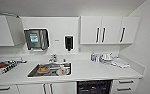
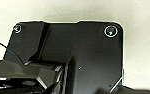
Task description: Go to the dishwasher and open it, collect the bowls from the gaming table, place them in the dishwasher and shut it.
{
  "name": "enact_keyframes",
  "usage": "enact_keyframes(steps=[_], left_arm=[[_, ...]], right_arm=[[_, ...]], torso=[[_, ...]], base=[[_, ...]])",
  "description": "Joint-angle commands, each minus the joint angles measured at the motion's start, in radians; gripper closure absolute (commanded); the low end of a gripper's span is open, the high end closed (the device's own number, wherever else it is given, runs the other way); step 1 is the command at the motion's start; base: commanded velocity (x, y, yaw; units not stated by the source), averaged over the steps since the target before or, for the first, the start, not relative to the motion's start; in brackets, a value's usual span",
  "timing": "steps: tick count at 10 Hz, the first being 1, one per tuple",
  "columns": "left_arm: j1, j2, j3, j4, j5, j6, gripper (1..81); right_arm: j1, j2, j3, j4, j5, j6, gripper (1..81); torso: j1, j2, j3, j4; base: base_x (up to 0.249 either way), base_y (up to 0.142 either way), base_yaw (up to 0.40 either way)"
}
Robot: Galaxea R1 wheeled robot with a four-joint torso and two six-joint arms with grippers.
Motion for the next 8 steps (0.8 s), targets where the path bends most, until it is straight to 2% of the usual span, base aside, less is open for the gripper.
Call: enact_keyframes(steps=[1, 2, 3, 5, 6, 8], left_arm=[[-0.052, -0.003, -0.005, 0.003, 0.048, 0.007, 1.0], [-0.052, -0.003, -0.005, 0.003, 0.048, 0.007, 1.0], [-0.052, -0.003, -0.005, 0.003, 0.048, 0.007, 1.0], [-0.052, -0.004, -0.005, 0.0, 0.048, 0.007, 1.0], [-0.052, -0.003, -0.005, 0.003, 0.048, 0.007, 1.0], [-0.054, -0.003, -0.005, 0.0, 0.048, 0.007, 1.0]], right_arm=[[0.025, 0.011, -0.031, 0.257, -0.028, -0.15, 1.0], [0.031, 0.015, -0.042, 0.37, -0.035, -0.293, 1.0], [0.039, 0.012, -0.041, 0.414, -0.041, -0.375, 1.0], [0.053, -0.026, 0.011, 0.375, -0.045, -0.404, 1.0], [0.062, -0.032, 0.021, 0.353, -0.048, -0.406, 1.0], [0.069, -0.026, 0.01, 0.353, -0.049, -0.408, 1.0]], torso=[[0.0, 0.0, 0.0, 0.0], [0.0, 0.0, 0.0, 0.0], [0.0, 0.0, 0.0, 0.0], [0.0, 0.0, 0.0, 0.0], [-0.065, 0.1, 0.0, 0.0], [-0.072, 0.11, 0.0, 0.0]], base=[[0.0, 0.0, 0.0], [0.0, 0.0, 0.0], [0.0, 0.0, 0.0], [0.0, 0.0, 0.0], [0.0, 0.0, 0.0], [0.0, 0.0, 0.0]])
